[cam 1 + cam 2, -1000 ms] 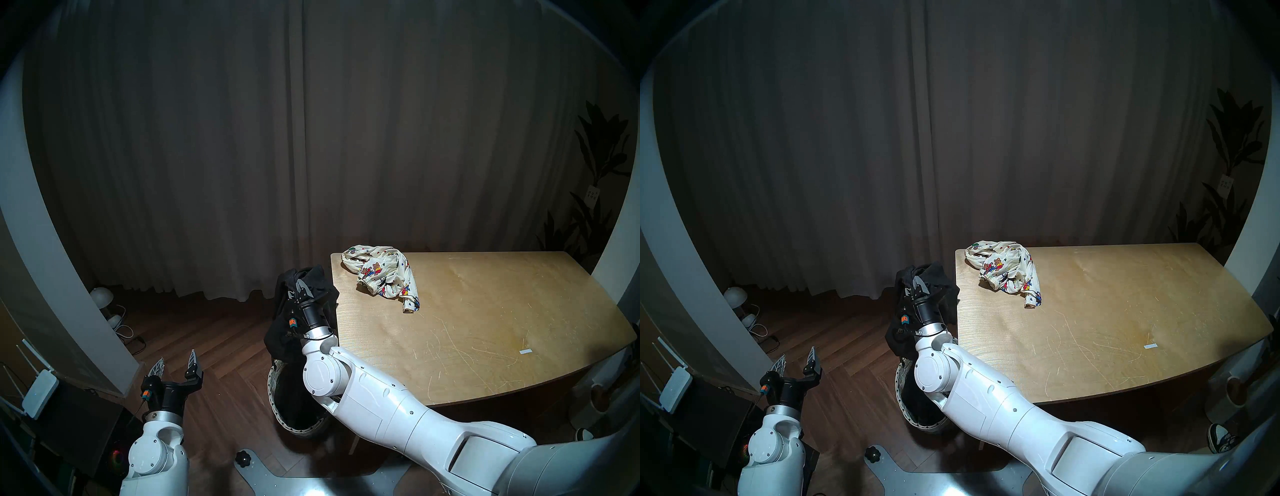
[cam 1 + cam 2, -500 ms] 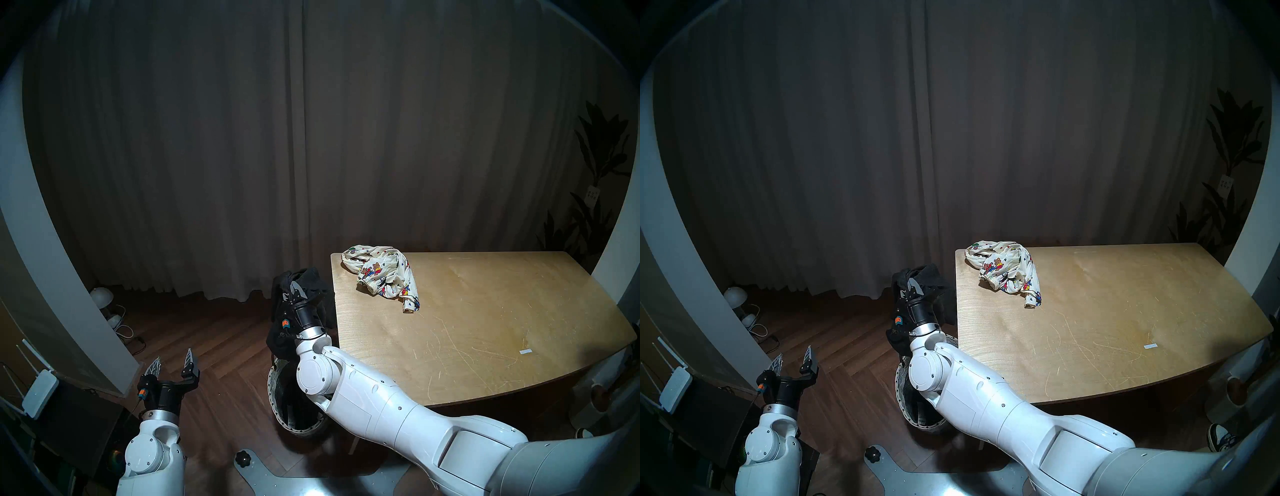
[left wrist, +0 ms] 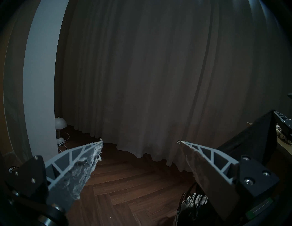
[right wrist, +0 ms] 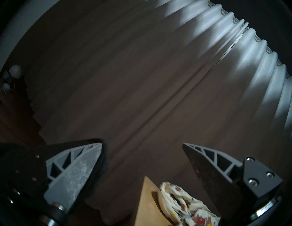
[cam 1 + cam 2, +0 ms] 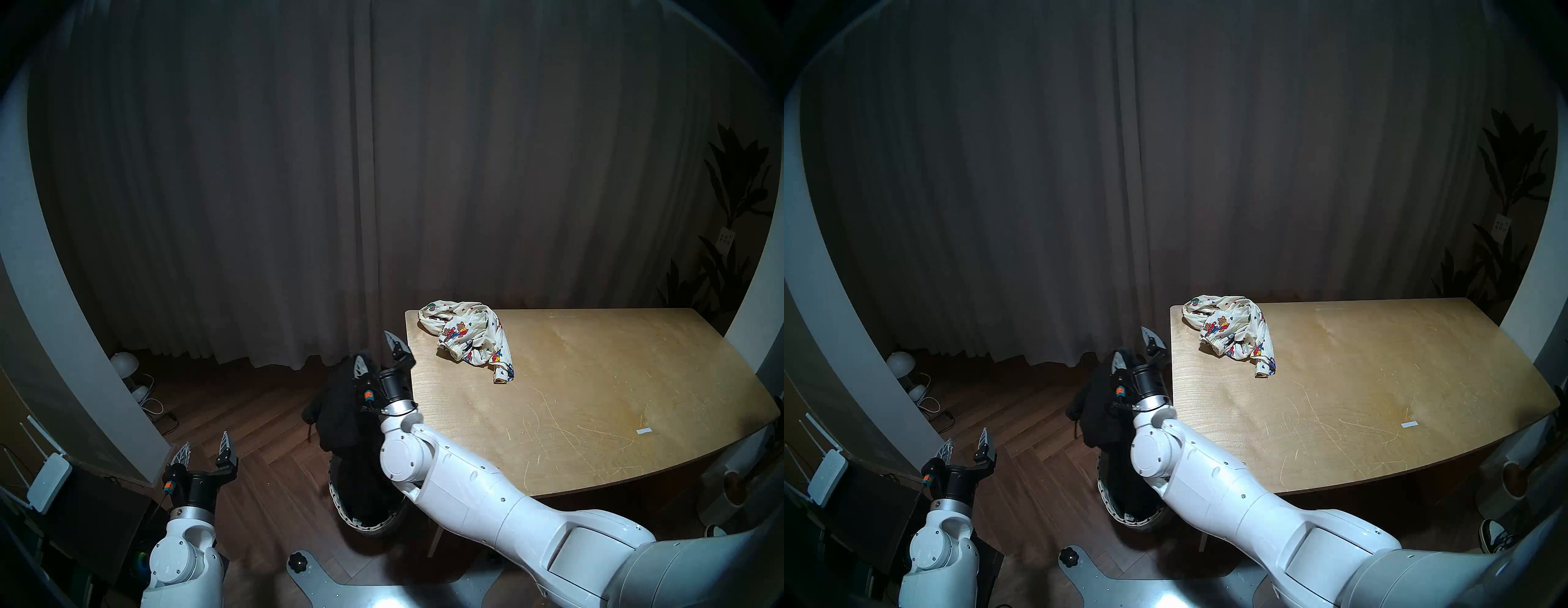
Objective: Toss clothes into the laundry hamper
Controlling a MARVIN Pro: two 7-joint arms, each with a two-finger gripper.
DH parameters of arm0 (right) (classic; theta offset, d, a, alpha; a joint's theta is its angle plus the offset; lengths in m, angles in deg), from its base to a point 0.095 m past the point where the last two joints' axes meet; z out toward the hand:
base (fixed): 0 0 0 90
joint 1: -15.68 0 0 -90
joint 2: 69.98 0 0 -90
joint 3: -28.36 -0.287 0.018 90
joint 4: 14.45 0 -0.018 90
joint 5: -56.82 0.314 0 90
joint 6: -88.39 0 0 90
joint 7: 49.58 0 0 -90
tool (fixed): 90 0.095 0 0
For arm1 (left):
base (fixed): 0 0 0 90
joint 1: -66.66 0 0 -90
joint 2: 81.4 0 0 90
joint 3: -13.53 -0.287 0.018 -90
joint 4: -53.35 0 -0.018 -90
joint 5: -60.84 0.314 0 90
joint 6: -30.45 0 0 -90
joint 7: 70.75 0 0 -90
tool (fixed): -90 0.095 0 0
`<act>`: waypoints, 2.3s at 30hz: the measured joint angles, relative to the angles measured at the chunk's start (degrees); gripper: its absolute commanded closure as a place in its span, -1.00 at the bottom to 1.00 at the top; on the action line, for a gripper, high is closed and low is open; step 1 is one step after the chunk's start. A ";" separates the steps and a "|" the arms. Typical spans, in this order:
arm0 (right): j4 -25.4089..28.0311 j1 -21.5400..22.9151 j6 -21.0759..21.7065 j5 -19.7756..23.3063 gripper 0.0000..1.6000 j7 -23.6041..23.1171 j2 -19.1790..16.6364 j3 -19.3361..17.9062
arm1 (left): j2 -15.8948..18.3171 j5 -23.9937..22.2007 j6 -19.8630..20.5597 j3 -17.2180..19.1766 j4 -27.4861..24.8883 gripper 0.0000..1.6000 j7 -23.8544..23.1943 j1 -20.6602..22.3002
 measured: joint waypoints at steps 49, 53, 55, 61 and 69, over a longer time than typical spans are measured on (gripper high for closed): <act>23.52 3.79 3.22 10.82 -1.00 6.18 -14.62 -24.14 | 1.85 -0.36 -0.67 -6.34 -4.40 -1.00 -5.62 5.23; 21.72 1.34 4.03 12.27 -1.00 7.53 -17.28 -28.36 | 2.16 0.92 -0.40 -9.92 -6.22 -1.00 -6.71 7.62; 20.77 0.25 4.33 12.86 -1.00 7.92 -18.36 -29.83 | 2.23 1.44 -0.11 -11.25 -6.70 -1.00 -7.08 8.54; 16.88 -3.96 5.23 15.29 -1.00 8.91 -21.80 -34.82 | 2.25 3.56 2.05 -16.78 -7.96 -1.00 -8.40 11.93; 11.75 -8.89 5.59 18.87 -1.00 9.15 -24.98 -39.83 | 0.66 7.52 6.30 -25.79 -8.65 -1.00 -10.14 16.79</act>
